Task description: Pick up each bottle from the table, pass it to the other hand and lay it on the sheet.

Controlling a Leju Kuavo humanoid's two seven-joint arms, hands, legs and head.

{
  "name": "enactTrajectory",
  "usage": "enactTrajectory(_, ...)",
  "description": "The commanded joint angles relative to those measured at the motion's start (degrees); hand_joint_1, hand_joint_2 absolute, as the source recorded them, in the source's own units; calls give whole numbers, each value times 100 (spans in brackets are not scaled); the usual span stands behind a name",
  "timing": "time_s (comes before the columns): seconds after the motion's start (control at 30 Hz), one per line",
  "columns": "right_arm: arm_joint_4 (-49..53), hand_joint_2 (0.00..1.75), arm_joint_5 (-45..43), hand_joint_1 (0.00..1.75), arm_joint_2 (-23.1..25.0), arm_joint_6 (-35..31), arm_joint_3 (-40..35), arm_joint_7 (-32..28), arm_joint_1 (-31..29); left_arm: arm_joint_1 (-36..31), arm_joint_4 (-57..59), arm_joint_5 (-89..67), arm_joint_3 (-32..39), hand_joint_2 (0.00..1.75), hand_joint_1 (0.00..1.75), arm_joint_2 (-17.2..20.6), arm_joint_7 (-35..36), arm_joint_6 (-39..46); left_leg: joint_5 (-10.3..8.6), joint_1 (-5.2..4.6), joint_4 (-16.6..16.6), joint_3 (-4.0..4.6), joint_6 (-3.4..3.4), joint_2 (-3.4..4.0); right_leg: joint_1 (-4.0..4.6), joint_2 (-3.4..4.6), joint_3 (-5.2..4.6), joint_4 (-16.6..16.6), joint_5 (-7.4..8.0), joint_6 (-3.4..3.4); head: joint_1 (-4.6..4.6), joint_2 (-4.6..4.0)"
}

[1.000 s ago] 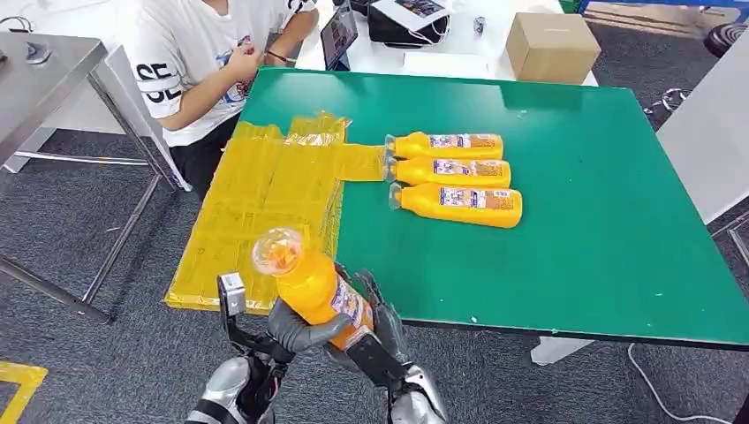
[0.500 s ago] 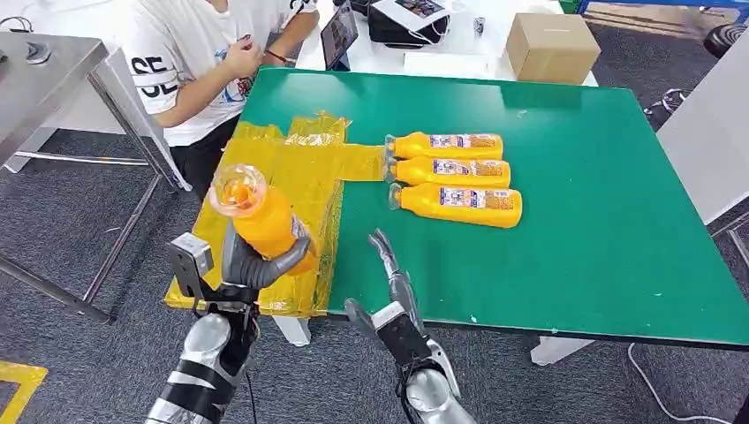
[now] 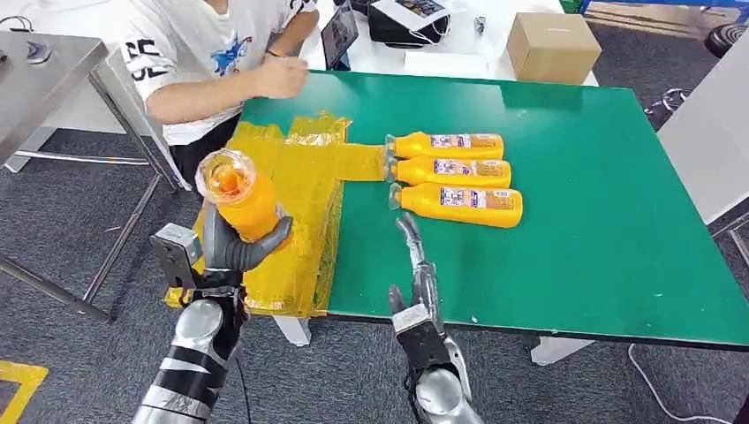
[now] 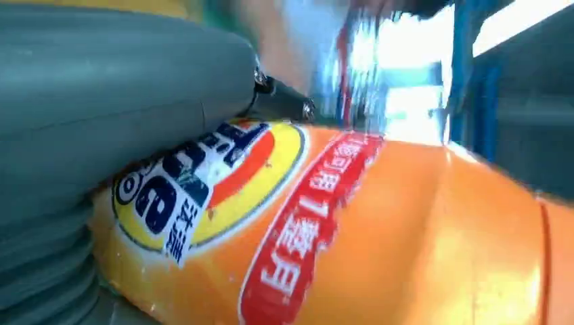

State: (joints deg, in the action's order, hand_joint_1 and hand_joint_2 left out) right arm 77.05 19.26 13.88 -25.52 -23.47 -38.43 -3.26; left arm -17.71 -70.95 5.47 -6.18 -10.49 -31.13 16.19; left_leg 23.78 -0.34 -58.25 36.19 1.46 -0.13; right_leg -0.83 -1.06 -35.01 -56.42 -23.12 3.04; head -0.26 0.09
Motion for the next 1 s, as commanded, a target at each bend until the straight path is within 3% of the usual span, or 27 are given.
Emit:
enactTrajectory(0.03, 734, 0, -483, 0, -37, -490, 210, 41, -82, -1853, 2110, -1440, 842, 175, 175, 235, -145, 1276, 3, 8, -4, -17, -13, -10, 7, -5, 20, -4, -5, -15, 0, 0)
enactTrajectory(0.13, 894, 0, -804, 0, 9, -615, 248, -157, -116, -2182, 2872, -2411, 596, 175, 175, 389, -105, 1825, -5, 8, 0, -18, -18, -12, 7, -7, 21, -3, 3, -24, 0, 0)
enactTrajectory(0.17, 1274, 0, -1007, 0, 59, -796, 313, -157, -124, -2391, 3474, -3471, 18, 175, 175, 623, 367, 2040, -9, 5, 1, -12, -16, -10, 4, -7, 15, -2, 6, -21, 0, 0)
enactTrajectory(0.37, 1270, 0, -1371, 0, -46, -565, 558, -157, -184, -2611, 4535, -5423, -617, 175, 175, 813, 798, 1614, -10, 3, 4, -18, -13, -6, 2, -2, 24, 4, 9, -18, 2, 0)
enactTrajectory(0.67, 979, 0, -1421, 0, -17, -240, 644, -157, -203, -2667, 4888, -6289, -1071, 175, 175, 1105, 1060, 263, 2, 12, 1, -35, -23, 27, 12, 25, 31, 2, 4, -28, 0, 0)
enactTrajectory(1.0, 898, 0, -1414, 0, 5, -170, 681, -157, -216, -2616, 4949, -6433, -1106, 175, 175, 1159, 1063, 54, -3, 11, -3, -17, -18, 21, 10, 18, 16, -2, 6, -23, 0, 0)
